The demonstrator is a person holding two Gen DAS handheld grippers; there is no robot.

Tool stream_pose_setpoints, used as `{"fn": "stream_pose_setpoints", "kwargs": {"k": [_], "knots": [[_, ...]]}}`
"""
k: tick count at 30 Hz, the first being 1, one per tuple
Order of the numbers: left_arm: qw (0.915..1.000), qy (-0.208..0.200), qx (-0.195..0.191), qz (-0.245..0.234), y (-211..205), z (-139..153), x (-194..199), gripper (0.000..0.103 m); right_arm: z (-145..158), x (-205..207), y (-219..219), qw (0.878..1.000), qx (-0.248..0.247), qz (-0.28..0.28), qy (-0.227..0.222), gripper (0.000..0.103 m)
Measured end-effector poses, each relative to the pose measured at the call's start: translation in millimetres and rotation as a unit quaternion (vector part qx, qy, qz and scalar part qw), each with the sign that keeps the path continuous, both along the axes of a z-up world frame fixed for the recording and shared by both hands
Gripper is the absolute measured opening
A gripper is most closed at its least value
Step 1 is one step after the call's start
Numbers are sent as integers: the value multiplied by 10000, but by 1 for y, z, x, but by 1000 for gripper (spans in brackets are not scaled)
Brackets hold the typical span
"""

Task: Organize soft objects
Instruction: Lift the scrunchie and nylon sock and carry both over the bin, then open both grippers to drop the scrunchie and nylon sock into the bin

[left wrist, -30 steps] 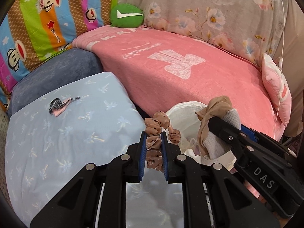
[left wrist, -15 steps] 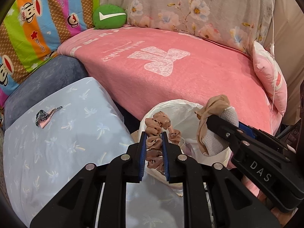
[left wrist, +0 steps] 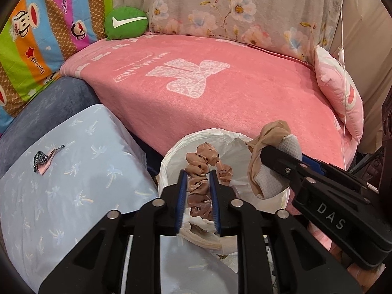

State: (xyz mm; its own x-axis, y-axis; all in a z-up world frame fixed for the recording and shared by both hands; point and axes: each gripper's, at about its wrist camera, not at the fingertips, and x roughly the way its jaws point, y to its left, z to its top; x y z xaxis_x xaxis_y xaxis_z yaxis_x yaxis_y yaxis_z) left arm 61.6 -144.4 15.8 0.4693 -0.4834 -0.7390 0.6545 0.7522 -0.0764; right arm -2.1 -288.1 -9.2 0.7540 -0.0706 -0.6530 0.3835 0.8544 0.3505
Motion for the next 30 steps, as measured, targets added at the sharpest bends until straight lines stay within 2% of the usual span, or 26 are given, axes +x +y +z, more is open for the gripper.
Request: {"fn": "stream_pose_setpoints", "kwargs": {"k": [2, 6, 17, 30], "knots": [[10000, 19, -37, 26, 0, -1, 1, 41, -1, 1, -1, 10000, 9, -19, 18, 27], [9999, -22, -47, 116, 2, -1, 3, 53, -5, 1, -5, 10000, 57, -66, 41, 28], [9993, 52, -23, 370, 14, -5, 11, 55, -7, 3, -2, 10000, 38, -77, 36, 43], [9978, 113, -96, 650, 40, -7, 21, 56, -6, 16, 19, 9998, -50, 153, 72, 44]]}}
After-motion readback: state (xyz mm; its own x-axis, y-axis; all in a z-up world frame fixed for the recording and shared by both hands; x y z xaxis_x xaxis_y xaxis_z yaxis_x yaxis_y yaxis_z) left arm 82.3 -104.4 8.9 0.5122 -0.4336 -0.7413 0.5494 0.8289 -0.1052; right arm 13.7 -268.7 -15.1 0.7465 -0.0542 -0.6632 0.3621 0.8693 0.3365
